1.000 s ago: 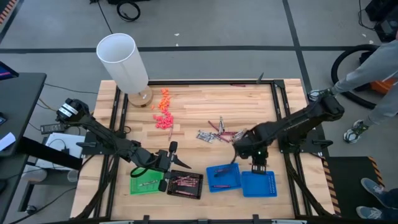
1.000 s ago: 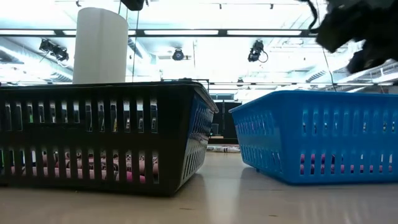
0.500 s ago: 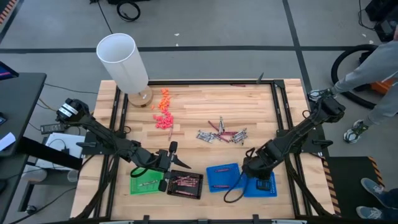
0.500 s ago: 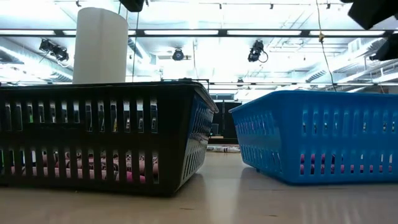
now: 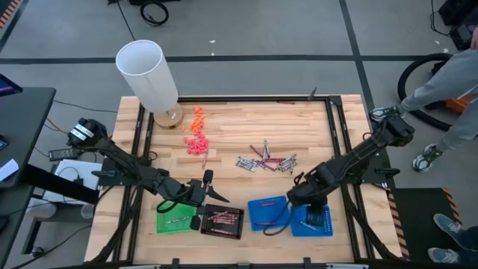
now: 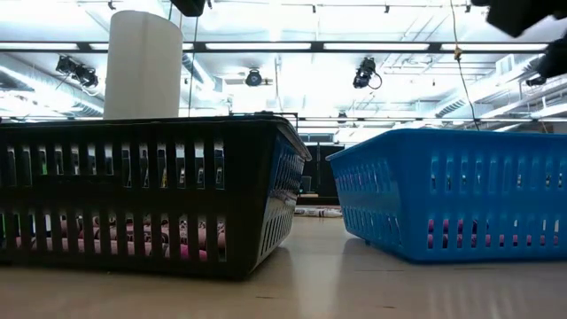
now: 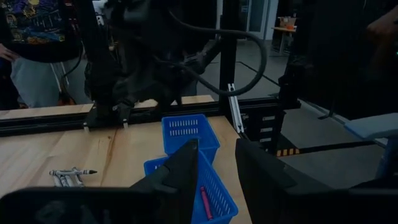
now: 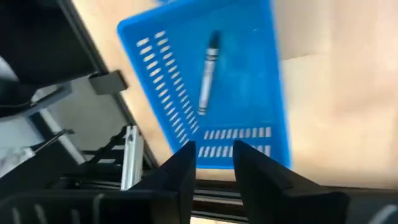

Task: Sort crayons
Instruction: Put the black crayon into the right blue bin

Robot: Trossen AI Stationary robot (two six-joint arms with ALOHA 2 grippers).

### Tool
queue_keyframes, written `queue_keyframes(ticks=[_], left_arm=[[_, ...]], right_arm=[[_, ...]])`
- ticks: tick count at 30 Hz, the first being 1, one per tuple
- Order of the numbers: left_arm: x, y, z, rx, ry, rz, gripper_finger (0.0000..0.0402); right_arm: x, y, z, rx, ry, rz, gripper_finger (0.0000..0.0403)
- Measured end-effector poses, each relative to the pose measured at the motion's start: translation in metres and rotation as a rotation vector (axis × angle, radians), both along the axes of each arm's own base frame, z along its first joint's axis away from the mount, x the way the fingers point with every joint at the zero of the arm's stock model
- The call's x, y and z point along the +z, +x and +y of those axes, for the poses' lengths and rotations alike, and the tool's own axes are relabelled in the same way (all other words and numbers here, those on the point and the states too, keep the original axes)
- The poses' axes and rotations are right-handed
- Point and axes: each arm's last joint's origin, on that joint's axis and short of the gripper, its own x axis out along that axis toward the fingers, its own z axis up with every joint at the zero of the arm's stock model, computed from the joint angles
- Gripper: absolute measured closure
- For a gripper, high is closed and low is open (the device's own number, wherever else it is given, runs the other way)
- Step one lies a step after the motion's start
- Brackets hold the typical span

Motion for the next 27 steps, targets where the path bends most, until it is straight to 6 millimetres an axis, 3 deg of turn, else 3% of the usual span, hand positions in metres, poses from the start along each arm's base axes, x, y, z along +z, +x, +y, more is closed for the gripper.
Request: queue_keyframes(ticks=[9, 17, 27], left_arm=[[0.000, 0.000, 0.000, 0.000, 0.001, 0.001, 0.0283], [-0.001, 0.000, 0.000, 0.000, 0.004, 0.008, 0.0283], [-0.001, 0.000, 0.000, 0.000, 0.005, 0.010, 0.0283]], right_arm=[[-0.001, 0.015, -0.041, -0.167, -0.303, -0.078, 0.0286], [-0.014, 0.020, -0.072, -0.262, -0.388, -0.071, 0.0281], [-0.038, 0.020, -0.105, -0.384, -0.530, -0.083, 0.0243]])
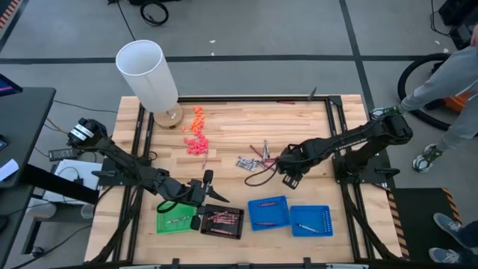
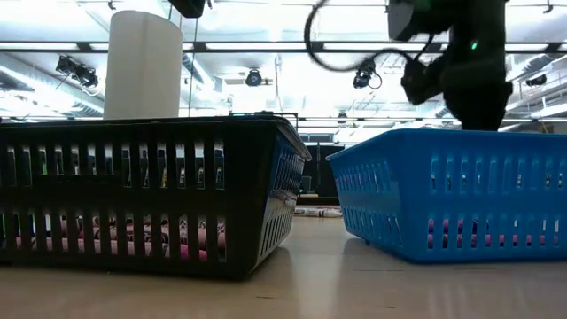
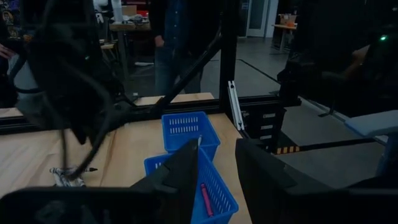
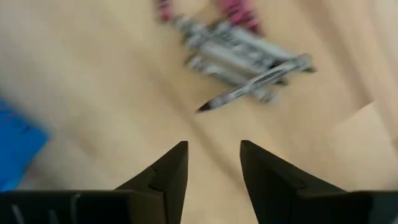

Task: Sort crayons
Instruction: Put the black crayon into the right blue bin

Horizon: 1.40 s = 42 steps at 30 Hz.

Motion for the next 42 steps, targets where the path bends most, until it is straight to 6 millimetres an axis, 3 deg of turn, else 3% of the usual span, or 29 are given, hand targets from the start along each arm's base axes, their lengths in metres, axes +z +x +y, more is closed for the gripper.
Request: queue_keyframes(ticks=[15, 42], left_arm=[[-0.001, 0.000, 0.000, 0.000, -0.002, 0.006, 0.0283], [-0.002, 0.000, 0.000, 0.001, -0.007, 0.020, 0.0283]], right_arm=[[-0.046, -0.011, -0.033, -0.134, -0.117, -0.070, 0.0231], [-0.051, -0.017, -0.047, -0.048, -0.023, -0.008, 0.0238]])
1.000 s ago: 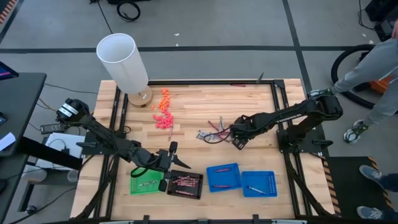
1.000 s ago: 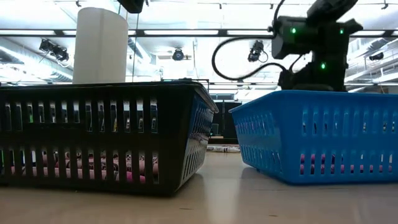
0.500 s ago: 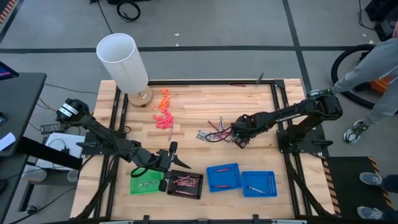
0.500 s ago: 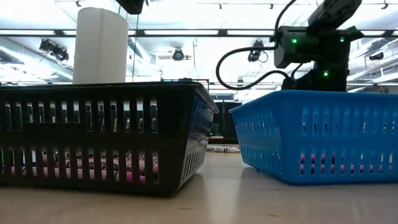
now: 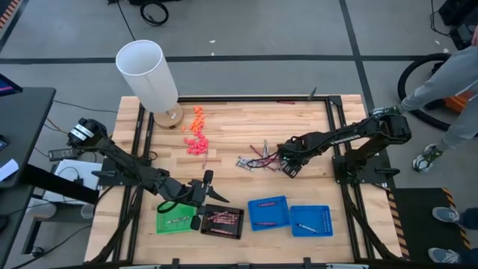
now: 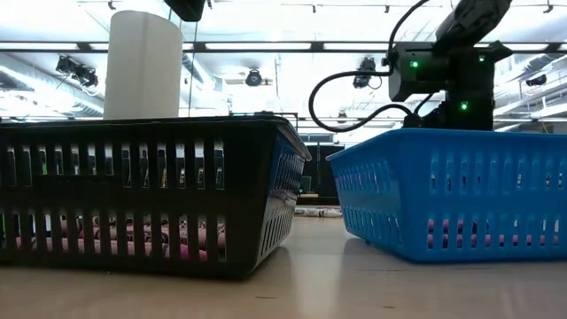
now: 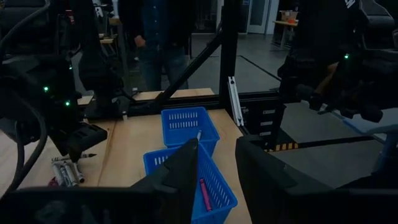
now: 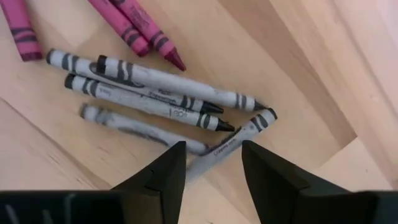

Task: Sort crayons
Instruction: Put the black crayon into the right blue bin

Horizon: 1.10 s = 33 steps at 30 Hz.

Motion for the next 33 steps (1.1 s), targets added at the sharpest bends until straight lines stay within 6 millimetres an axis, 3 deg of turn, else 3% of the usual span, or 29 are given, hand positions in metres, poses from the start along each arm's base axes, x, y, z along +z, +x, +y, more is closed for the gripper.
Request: queue_keyframes(ticks=[23, 27, 30, 33], left_arm=[[-0.001, 0.000, 0.000, 0.001, -0.006, 0.011, 0.0283], [-0.001, 0.000, 0.000, 0.001, -0.008, 0.012, 0.0283], [-0.001, 0.000, 0.000, 0.002, -0.009, 0.011, 0.0283], [-0.001, 0.000, 0.000, 0.001, -0.009, 0.010, 0.0283]], right_arm=[[0.000, -0.008, -0.029, 0.118, 0.147, 0.035, 0.0264], [0.003, -0.010, -0.033, 0.085, 0.169, 0.058, 0.0268], [0.009, -0.021, -0.038, -0.004, 0.059, 0.208, 0.0269], [0.009, -0.034, -0.051, -0.102, 0.075, 0.281, 0.0270]])
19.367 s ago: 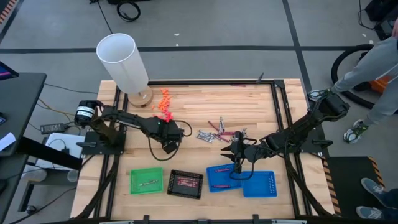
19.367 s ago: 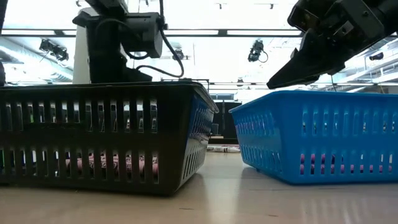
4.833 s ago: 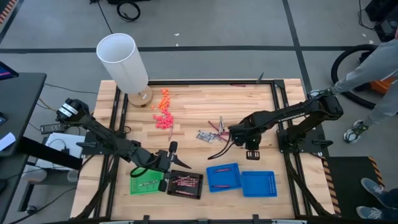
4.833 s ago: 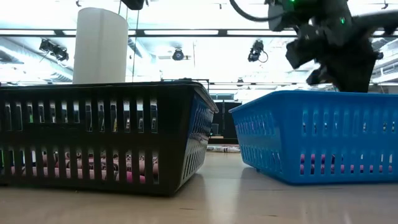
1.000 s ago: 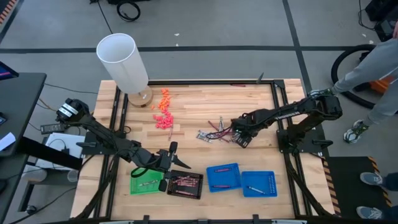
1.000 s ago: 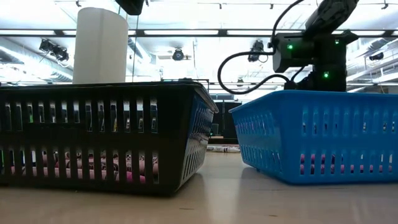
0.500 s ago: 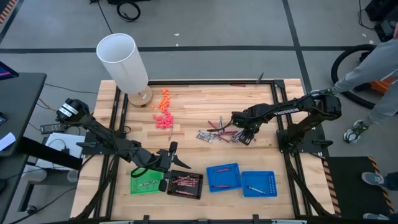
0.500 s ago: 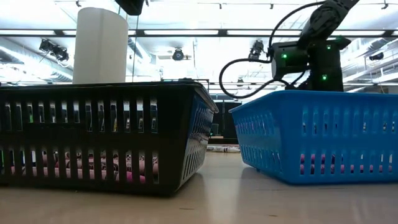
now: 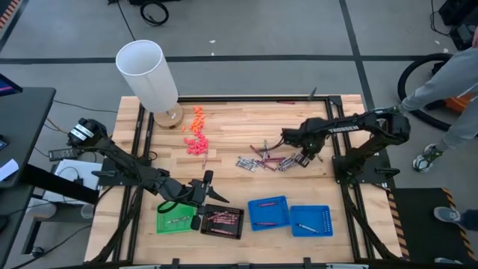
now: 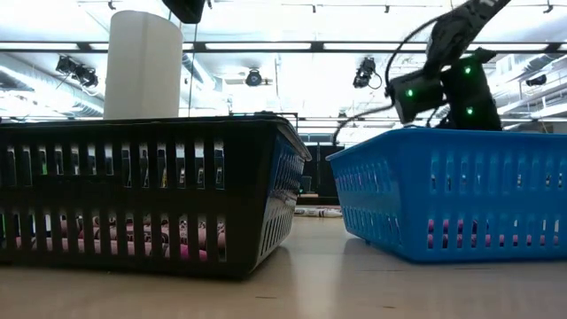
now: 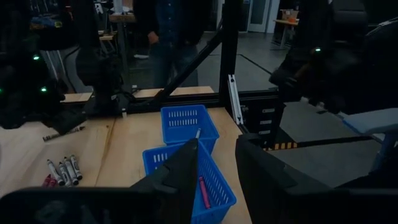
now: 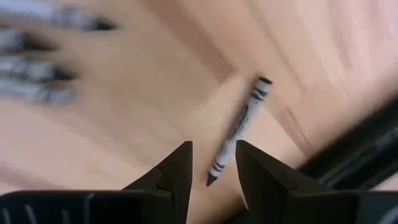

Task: Sort crayons
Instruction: Put the black crayon into the right blue bin

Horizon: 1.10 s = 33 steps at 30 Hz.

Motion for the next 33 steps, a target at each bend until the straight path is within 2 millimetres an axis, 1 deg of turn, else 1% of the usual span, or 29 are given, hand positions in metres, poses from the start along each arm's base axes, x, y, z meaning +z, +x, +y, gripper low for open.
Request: queue_keyframes(ticks=[4, 6, 9, 14, 22, 26, 33], left_arm=[[0.000, 0.000, 0.000, 0.000, -0.001, -0.001, 0.0283], [0.000, 0.000, 0.000, 0.000, -0.003, 0.000, 0.0283], [0.000, 0.000, 0.000, 0.000, -0.003, 0.000, 0.0283], [0.000, 0.000, 0.000, 0.000, 0.006, -0.002, 0.0283], [0.000, 0.004, 0.008, 0.029, 0.025, -0.006, 0.0283], [0.000, 0.005, 0.010, 0.038, 0.027, -0.005, 0.0283], [0.000, 0.005, 0.010, 0.034, 0.068, -0.014, 0.0283]], right_arm=[[-0.005, -0.017, -0.022, -0.151, -0.003, 0.038, 0.0270], [-0.005, -0.023, -0.034, -0.211, -0.038, 0.044, 0.0271], [-0.005, -0.031, -0.047, -0.289, -0.059, 0.054, 0.0271], [-0.005, -0.042, -0.063, -0.381, -0.054, 0.038, 0.0271], [-0.004, -0.060, -0.080, -0.484, -0.048, 0.045, 0.0271], [-0.006, -0.063, -0.086, -0.494, -0.037, 0.050, 0.0271], [-0.024, -0.054, -0.098, -0.451, 0.042, 0.131, 0.0271]])
